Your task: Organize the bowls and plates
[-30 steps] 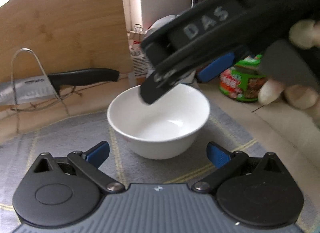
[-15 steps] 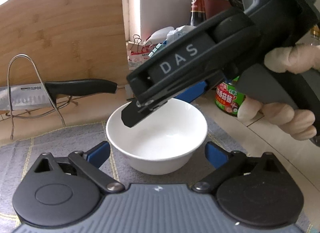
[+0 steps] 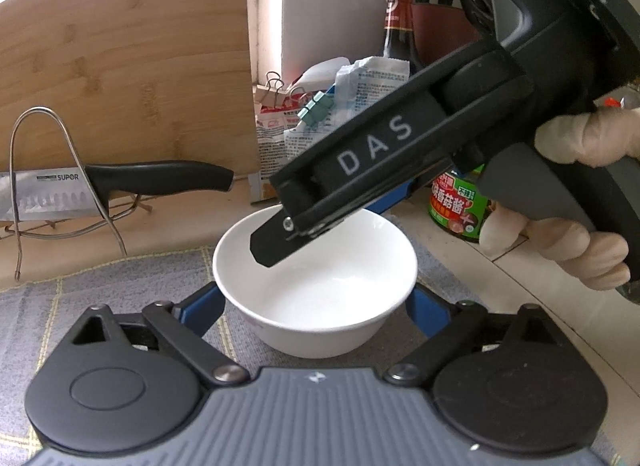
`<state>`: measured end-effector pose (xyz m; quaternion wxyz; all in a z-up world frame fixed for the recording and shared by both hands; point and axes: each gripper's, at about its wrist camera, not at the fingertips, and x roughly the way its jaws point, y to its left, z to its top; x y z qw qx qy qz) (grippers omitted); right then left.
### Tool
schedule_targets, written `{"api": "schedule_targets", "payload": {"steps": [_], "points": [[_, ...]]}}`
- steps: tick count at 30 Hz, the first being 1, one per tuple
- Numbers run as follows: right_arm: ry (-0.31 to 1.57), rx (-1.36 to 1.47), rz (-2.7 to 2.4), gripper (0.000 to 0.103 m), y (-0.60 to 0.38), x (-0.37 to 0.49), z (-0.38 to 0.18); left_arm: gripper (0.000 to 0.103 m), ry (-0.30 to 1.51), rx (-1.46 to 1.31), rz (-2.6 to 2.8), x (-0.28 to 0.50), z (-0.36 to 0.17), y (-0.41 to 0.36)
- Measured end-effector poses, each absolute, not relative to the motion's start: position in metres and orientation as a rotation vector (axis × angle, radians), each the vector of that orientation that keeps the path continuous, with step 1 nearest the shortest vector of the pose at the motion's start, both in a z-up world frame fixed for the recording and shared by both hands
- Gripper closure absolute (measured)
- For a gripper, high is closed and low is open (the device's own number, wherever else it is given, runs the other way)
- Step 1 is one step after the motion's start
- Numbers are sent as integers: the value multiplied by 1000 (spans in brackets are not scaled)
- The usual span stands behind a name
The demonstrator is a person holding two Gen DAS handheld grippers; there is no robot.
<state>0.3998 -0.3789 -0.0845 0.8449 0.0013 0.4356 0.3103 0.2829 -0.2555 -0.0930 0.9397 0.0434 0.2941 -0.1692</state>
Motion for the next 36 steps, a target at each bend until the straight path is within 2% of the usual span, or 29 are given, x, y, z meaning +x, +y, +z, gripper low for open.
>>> {"api": "schedule_targets", "payload": {"steps": [17, 36], "points": [[891, -12, 668, 20, -380, 383, -73, 7, 629, 122, -370, 279, -77, -251], [835, -47, 733, 20, -353, 311, -42, 7, 649, 135, -351, 216, -39, -218]]}}
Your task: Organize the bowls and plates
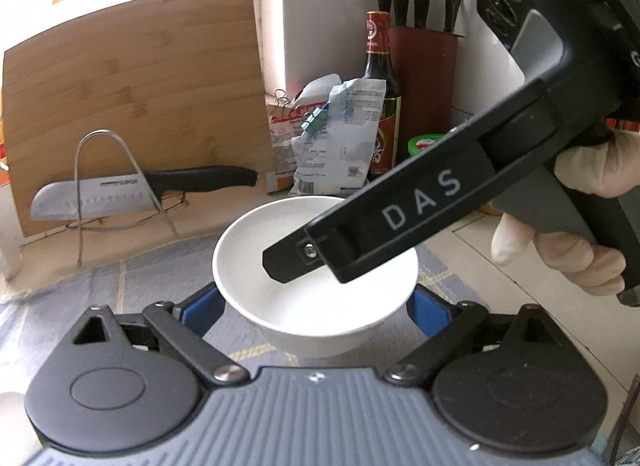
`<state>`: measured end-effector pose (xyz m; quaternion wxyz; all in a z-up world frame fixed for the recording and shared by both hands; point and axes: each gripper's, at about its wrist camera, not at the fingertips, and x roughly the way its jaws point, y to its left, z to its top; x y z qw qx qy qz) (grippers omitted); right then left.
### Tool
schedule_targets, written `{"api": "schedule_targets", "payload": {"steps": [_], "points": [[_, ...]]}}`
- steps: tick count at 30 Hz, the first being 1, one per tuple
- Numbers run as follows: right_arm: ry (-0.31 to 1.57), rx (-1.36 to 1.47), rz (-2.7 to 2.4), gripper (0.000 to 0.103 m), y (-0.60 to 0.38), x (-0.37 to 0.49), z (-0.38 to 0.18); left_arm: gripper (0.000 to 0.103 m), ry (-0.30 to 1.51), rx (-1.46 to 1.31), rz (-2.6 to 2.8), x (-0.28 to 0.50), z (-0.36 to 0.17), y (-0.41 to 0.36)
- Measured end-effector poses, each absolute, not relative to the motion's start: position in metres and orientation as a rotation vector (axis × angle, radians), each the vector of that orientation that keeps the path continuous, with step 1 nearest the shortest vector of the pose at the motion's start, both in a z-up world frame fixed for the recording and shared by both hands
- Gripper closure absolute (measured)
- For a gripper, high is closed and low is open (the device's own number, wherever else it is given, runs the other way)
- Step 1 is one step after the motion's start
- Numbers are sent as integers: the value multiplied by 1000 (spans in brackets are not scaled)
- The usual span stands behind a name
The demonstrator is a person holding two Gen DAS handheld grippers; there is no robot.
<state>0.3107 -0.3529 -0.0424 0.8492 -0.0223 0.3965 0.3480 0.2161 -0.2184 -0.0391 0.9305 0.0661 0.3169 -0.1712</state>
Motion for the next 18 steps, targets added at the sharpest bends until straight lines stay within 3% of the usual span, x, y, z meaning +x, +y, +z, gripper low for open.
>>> {"api": "schedule_targets", "payload": {"steps": [18], "points": [[811, -84, 821, 20, -295, 256, -26, 7, 670, 96, -273, 159, -18, -166]]}}
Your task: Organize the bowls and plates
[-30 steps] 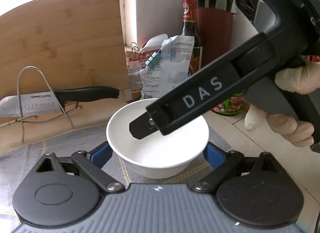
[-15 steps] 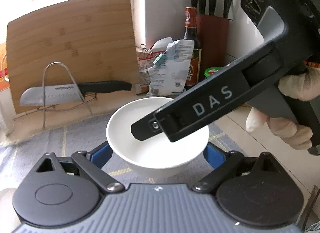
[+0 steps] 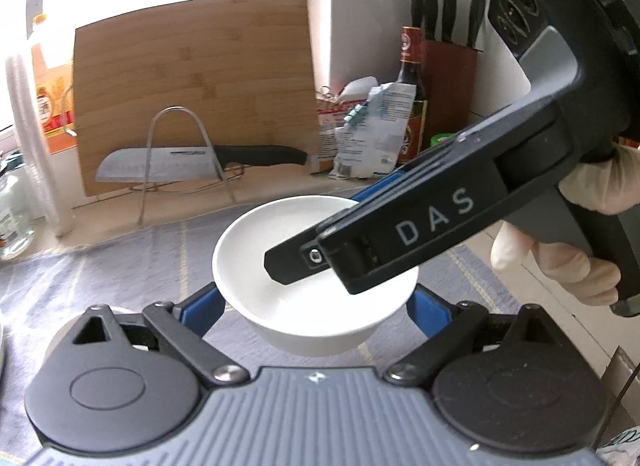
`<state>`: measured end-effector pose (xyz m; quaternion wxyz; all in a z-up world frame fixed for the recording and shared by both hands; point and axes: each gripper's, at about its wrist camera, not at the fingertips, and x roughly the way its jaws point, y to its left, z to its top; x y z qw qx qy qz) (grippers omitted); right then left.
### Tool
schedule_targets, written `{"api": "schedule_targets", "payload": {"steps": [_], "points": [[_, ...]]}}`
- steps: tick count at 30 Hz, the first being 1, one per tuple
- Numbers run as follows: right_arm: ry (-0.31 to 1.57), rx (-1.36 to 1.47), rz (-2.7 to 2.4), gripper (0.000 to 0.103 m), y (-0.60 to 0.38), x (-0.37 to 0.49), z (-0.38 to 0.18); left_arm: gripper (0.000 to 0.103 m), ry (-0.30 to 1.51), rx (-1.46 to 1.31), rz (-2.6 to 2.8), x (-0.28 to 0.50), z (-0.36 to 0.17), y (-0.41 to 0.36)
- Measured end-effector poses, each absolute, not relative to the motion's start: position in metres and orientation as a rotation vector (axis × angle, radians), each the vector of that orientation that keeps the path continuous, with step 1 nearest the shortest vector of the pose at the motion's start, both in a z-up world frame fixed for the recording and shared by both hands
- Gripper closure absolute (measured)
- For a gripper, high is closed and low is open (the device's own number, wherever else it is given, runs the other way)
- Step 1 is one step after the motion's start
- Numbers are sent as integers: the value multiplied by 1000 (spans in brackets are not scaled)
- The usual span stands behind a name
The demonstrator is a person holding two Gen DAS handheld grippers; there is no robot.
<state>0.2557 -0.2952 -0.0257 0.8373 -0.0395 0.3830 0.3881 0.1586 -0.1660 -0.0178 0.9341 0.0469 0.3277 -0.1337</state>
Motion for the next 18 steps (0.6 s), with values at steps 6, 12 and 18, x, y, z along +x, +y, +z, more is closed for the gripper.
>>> {"api": "schedule_targets", "payload": {"steps": [6, 12, 18], "points": [[797, -105, 860, 20, -271, 244, -19, 7, 662, 91, -233, 144, -10, -145], [785, -133, 908, 20, -241, 237, -13, 7, 654, 80, -180, 132, -6, -120], [778, -167, 956, 20, -207, 234, -14, 7, 653, 70, -124, 124, -5, -96]]}}
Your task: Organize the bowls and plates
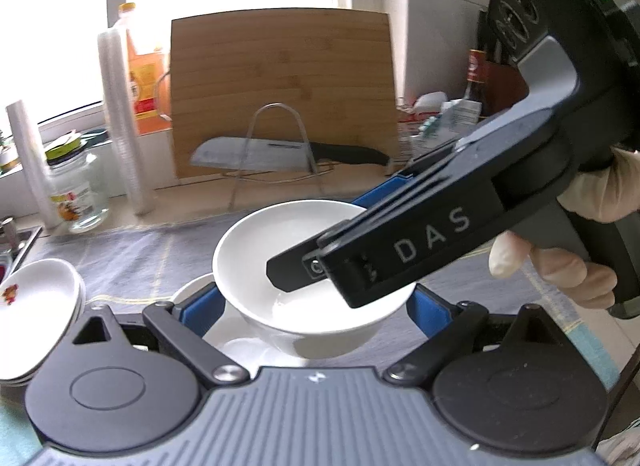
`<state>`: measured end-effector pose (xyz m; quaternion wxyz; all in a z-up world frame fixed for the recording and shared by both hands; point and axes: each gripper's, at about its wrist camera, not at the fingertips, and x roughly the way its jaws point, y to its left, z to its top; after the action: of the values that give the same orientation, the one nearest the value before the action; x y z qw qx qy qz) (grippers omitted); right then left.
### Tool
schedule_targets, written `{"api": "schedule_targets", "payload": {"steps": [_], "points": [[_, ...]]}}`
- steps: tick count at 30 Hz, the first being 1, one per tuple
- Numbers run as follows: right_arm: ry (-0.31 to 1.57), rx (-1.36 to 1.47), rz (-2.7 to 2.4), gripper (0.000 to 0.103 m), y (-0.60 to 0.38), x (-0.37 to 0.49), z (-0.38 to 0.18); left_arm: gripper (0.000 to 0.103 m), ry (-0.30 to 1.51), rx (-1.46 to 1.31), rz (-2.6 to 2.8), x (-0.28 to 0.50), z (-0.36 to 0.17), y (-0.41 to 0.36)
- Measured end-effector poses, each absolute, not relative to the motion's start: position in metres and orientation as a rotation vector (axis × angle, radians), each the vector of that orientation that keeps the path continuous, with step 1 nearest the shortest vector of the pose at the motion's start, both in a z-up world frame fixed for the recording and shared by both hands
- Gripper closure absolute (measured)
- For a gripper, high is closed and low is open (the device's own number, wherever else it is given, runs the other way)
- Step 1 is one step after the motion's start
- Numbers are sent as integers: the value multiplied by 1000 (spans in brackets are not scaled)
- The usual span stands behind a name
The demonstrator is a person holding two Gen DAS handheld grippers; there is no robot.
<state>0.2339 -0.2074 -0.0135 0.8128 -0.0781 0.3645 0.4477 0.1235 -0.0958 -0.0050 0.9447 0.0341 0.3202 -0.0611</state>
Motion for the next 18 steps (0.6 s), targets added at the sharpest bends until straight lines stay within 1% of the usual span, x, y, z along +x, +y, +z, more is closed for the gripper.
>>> {"api": "schedule_targets", "payload": {"steps": [7, 18], "points": [[782, -197, 990, 20, -178, 234, -16, 7, 659, 56, -88, 120, -8, -76], [807, -223, 1003, 20, -158, 234, -22, 7, 672, 35, -74, 118, -11, -63]]}}
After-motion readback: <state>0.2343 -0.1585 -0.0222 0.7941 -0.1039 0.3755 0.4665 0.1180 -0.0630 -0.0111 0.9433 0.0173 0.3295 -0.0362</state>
